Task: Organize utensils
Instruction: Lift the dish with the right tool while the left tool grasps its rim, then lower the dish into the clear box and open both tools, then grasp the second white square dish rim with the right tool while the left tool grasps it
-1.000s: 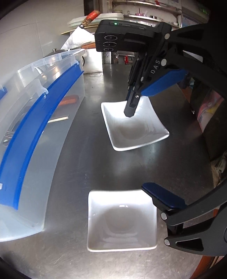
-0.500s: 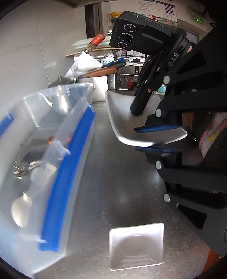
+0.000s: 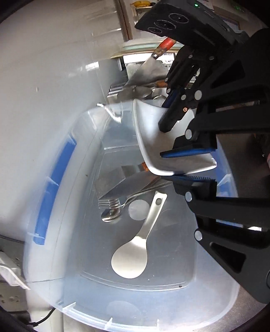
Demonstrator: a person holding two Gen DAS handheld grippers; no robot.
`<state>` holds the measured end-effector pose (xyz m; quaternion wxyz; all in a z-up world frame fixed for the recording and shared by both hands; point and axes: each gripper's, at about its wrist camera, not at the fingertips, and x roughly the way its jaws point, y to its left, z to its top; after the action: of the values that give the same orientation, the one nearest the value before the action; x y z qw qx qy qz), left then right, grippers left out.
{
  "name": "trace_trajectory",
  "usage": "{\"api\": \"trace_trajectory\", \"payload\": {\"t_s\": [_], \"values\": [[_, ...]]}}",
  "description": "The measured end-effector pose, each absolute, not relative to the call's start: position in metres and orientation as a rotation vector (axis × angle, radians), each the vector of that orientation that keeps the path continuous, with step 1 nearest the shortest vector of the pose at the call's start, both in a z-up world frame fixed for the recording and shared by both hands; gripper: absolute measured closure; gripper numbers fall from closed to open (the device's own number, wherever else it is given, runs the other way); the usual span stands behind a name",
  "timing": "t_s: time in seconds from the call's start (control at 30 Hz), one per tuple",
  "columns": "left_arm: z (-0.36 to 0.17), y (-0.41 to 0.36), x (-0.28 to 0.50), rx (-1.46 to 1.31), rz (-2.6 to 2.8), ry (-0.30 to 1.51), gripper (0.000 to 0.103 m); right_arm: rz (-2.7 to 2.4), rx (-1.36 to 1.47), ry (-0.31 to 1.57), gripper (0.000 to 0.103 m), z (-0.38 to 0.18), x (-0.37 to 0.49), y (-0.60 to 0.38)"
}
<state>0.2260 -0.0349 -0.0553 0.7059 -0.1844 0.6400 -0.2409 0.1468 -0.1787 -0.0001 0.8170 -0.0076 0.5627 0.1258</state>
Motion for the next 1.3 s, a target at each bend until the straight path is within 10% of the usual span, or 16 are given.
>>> {"api": "trace_trajectory", "payload": {"t_s": [0.63, 0.7, 0.77, 0.83, 1.0, 1.3], "values": [[-0.15, -0.054, 0.283, -0.349, -0.428, 1.664, 0.087, 0.179, 0.107, 1.613, 0.092, -0.135, 0.203, -0.216], [-0.134, -0.048, 0.277, -0.328, -0.424, 1.629, 0.081, 0.166, 0.105, 1.579, 0.09, -0.12, 0.198, -0.218], [-0.109, -0.036, 0.266, -0.305, -0.434, 1.552, 0.038, 0.162, 0.098, 1.505, 0.073, -0.092, 0.19, -0.217], [-0.072, -0.017, 0.245, -0.298, -0.465, 1.431, 0.018, 0.16, 0.097, 1.406, 0.062, -0.054, 0.172, -0.214], [0.008, 0.051, 0.154, -0.281, -0.524, 1.197, 0.008, 0.403, 0.177, 1.198, 0.028, 0.015, 0.101, -0.173], [-0.081, 0.138, 0.044, -0.192, -0.308, 1.366, 0.008, 0.418, 0.183, 1.442, 0.039, -0.106, 0.018, -0.082]]}}
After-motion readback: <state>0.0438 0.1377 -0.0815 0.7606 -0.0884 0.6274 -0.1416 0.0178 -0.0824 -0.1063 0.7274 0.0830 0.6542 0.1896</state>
